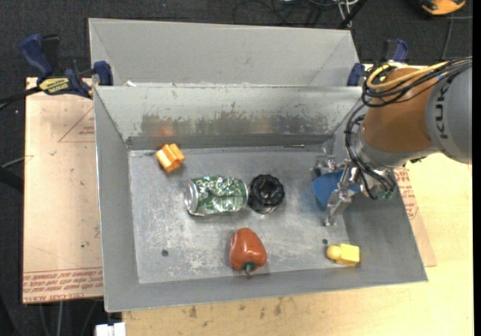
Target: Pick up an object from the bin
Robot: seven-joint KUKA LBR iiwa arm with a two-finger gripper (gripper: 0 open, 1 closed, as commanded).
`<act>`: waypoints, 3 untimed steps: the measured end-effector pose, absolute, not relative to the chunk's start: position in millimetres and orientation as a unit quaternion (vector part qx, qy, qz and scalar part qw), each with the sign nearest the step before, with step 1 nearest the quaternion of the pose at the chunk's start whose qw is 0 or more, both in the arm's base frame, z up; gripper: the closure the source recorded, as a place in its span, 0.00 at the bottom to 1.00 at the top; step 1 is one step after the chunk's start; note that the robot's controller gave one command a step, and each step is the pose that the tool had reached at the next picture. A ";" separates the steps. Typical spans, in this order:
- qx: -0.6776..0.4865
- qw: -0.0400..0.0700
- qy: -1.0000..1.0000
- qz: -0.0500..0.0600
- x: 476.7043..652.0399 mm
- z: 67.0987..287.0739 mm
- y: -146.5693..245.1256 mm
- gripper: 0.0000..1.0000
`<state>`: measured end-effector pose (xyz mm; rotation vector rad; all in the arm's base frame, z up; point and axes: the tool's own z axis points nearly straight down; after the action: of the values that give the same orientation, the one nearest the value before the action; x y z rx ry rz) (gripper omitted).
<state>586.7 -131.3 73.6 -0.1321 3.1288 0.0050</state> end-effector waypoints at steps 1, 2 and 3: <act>-0.042 0.005 0.999 0.002 586.7 73.6 -131.3 1.00; -0.042 -0.002 0.999 0.002 580.6 111.3 -129.1 1.00; -0.044 0.007 0.999 -0.001 590.2 132.9 -126.3 1.00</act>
Offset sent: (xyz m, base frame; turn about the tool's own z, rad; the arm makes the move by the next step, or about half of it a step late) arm -0.0069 0.0110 0.1591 0.0053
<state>590.2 -126.3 132.9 -0.1390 3.1250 -0.0031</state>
